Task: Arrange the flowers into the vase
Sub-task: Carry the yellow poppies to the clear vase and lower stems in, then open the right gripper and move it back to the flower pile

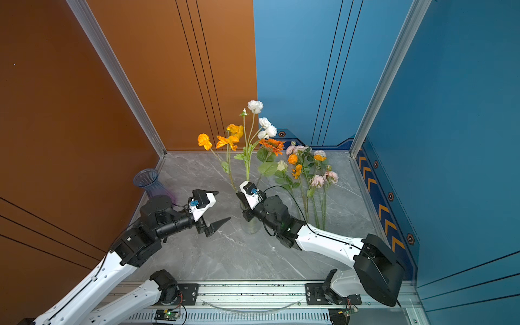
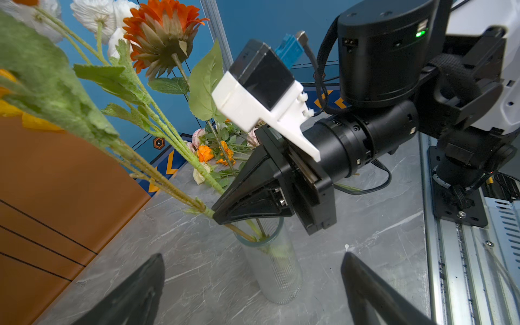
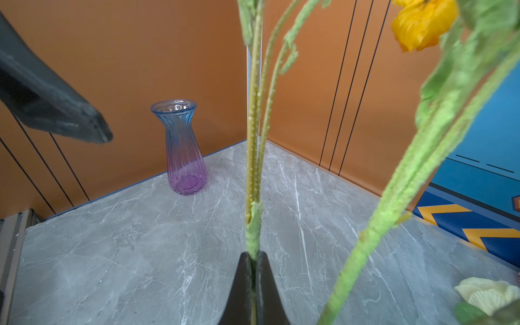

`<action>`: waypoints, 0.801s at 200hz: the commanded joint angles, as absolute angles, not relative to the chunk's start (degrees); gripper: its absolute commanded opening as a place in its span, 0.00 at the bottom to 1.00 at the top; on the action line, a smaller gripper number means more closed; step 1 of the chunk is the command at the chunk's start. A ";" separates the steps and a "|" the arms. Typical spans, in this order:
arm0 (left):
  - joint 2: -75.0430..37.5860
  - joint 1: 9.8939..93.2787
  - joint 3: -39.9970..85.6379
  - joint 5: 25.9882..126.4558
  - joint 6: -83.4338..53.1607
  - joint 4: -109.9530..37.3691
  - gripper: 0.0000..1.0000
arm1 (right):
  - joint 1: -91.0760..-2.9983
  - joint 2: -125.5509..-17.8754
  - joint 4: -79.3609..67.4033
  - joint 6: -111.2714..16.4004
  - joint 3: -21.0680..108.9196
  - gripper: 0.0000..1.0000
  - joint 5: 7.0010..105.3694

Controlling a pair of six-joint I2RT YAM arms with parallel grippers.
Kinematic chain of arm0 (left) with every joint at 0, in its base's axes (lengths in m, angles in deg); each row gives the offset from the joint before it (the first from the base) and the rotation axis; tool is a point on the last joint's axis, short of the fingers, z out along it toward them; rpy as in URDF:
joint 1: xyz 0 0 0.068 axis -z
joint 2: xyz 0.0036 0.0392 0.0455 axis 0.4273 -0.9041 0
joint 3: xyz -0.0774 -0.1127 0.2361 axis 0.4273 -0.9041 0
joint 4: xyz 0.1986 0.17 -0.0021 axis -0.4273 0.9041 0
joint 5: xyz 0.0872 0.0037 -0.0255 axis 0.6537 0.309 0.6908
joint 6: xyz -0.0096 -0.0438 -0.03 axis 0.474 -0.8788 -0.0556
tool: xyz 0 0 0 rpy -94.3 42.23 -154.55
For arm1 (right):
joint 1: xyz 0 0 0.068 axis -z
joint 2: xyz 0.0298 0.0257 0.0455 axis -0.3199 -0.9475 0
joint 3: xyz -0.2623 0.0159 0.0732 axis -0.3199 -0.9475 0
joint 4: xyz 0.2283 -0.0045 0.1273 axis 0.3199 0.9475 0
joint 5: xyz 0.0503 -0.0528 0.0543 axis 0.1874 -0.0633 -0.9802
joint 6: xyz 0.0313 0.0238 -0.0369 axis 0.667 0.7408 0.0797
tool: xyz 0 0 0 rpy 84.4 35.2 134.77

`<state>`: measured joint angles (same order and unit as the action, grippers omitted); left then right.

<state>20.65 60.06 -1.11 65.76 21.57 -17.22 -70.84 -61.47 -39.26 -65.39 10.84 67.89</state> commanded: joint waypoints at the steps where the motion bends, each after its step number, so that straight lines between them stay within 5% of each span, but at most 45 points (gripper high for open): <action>1: 20.43 59.42 -1.63 64.18 21.16 -17.62 0.98 | -71.14 -59.56 -39.73 -66.93 9.39 0.01 69.43; 55: 19.83 59.39 -1.49 63.78 21.11 -17.61 0.98 | -71.17 -57.45 -38.44 -66.72 7.47 0.20 69.38; 160: 19.34 59.37 -1.39 62.79 20.90 -17.64 0.98 | -71.63 -53.46 -34.08 -67.24 7.69 0.41 68.86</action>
